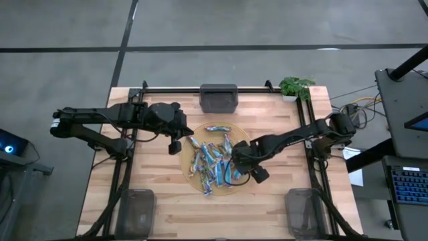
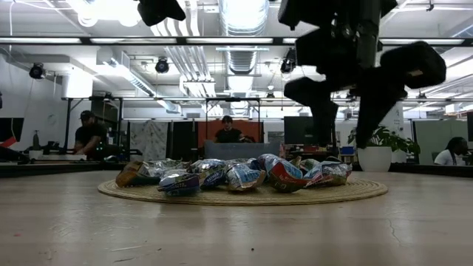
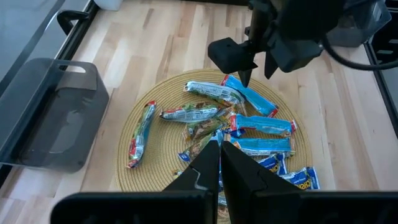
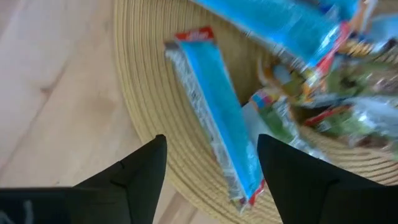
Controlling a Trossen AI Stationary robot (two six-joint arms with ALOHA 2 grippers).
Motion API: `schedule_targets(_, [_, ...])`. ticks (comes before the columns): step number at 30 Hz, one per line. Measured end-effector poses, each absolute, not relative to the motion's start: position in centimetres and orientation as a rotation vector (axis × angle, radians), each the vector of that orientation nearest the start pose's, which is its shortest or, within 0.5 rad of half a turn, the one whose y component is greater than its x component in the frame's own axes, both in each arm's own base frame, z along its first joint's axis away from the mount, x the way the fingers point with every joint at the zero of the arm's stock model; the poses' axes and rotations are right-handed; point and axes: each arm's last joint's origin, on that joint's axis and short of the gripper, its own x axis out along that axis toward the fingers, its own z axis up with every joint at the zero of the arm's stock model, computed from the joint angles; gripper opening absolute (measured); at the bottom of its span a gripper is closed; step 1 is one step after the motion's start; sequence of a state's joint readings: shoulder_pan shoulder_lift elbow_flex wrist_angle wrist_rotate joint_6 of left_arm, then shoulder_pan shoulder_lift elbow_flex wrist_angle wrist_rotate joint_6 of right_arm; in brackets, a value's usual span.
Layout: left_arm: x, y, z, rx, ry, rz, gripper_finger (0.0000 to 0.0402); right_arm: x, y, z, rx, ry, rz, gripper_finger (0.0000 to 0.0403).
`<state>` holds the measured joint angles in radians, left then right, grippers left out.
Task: Pick and place Granola Bars by type
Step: Put the red granola bar into the left black bin
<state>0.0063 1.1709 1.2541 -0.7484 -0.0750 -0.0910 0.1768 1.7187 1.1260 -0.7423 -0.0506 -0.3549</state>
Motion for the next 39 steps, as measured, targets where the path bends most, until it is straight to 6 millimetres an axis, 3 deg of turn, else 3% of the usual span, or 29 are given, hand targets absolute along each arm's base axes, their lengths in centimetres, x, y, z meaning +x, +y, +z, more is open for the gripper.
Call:
schedule_targets(9, [23.2,0.4,36.7,-0.065,0.66,0.108,0.0,30.2,5.4,16.4,-0.42,1.33,0.383,0.0238])
schedule_targets(39, [23.2,0.4,36.7,-0.087,0.659,0.116,0.0,30.6,5.2,15.7,-0.462,1.252,0.305,0.0234])
